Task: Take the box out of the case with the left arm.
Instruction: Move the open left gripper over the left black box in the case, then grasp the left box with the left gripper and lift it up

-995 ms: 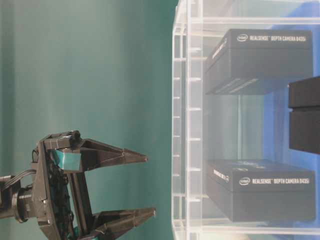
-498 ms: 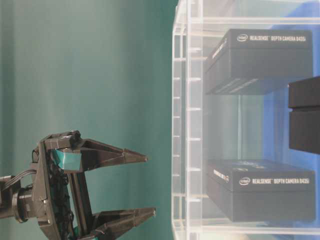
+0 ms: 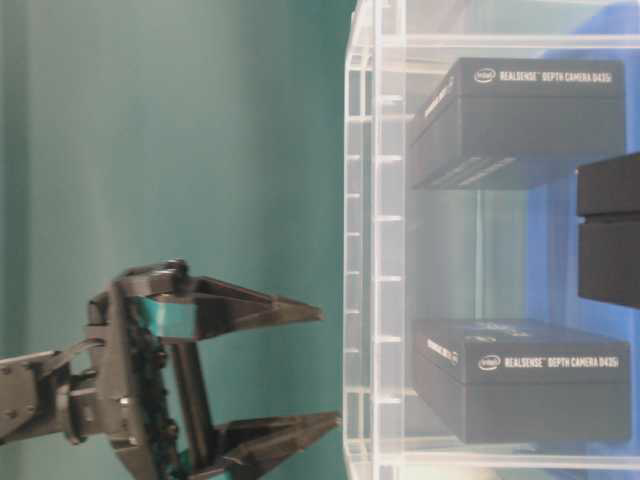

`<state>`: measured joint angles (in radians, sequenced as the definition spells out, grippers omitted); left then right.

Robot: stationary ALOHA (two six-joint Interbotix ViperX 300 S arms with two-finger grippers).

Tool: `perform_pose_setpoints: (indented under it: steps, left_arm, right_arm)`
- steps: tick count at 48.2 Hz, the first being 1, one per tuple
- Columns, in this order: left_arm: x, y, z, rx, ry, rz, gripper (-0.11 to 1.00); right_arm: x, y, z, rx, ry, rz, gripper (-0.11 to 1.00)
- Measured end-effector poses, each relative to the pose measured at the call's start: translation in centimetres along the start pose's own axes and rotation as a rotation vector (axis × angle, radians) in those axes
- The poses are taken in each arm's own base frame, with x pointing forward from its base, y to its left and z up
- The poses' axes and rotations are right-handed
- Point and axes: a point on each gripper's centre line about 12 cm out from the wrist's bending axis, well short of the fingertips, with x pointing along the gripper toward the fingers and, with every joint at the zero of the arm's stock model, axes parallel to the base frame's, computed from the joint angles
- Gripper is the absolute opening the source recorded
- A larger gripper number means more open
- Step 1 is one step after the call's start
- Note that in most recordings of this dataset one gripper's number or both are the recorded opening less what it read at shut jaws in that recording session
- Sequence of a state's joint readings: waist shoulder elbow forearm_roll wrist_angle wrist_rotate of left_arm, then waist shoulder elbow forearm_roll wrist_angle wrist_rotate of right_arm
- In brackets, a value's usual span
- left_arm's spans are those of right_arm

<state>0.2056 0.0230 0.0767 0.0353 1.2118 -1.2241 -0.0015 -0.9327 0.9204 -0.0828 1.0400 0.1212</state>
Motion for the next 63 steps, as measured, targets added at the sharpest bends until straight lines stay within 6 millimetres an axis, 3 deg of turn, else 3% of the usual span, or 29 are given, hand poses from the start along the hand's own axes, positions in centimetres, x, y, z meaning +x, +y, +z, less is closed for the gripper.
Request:
perform_pose_setpoints:
  steps: [31, 44, 63]
  left_arm:
    - [6.0, 1.1, -0.6, 0.003, 0.004, 0.026, 0.94]
    - [7.5, 0.9, -0.6, 0.007, 0.003, 0.023, 0.94]
    - [8.2, 0.7, -0.6, 0.017, -0.005, 0.026, 0.94]
  right_arm:
    - [0.0, 0.0, 0.0, 0.0, -0.002, 0.0, 0.02]
    - [0.0, 0.0, 0.0, 0.0, -0.002, 0.0, 0.02]
    - [-0.1, 0.0, 0.1, 0.0, -0.003, 0.0, 0.02]
